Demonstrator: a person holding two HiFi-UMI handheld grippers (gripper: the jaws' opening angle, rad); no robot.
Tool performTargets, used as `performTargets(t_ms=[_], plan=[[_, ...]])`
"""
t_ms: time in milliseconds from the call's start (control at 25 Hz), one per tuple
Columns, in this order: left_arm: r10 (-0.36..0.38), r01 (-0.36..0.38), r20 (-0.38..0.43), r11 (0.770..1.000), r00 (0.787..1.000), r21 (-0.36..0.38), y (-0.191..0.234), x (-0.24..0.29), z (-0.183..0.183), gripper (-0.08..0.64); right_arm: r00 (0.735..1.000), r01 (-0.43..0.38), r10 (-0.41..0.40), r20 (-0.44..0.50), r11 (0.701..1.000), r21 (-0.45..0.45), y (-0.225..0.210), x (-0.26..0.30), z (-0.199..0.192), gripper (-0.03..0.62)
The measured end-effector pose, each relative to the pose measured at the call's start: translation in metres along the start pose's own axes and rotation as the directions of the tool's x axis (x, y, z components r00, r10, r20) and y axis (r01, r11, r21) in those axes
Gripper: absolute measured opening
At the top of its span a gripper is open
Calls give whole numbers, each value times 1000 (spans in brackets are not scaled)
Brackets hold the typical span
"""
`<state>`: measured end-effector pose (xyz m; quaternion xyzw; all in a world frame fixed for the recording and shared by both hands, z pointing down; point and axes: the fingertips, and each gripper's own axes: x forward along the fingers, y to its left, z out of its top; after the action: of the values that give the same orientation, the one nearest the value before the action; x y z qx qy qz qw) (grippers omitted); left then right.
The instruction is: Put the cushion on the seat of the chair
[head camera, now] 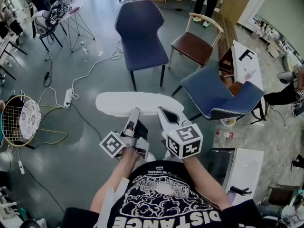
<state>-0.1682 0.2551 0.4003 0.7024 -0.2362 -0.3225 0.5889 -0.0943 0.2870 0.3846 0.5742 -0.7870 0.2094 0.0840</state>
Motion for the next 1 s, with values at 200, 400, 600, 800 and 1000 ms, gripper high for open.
performTargets(t_ms=[200,400,600,800,1000], plan=[[12,-12,1,1000,1000,-4,6,-3,0,32,1000,5,-5,11,1000,30,-3,-3,-4,-3],[33,-33,8,999,999,0,14,5,0,32,1000,-13,13,8,998,61,-14,2,-7,-3],[43,-43,7,999,999,7,23,27,-2,32,999,-34,34,5,996,78,-34,15,-5,-3],[58,-58,19,998,998,19,33,63,5,32,998,-56,56,-3,996,76,-66,34,12,-3],[64,-65,32,998,997,13,38,102,10,32,997,-78,79,-11,992,99,-98,54,26,-3]])
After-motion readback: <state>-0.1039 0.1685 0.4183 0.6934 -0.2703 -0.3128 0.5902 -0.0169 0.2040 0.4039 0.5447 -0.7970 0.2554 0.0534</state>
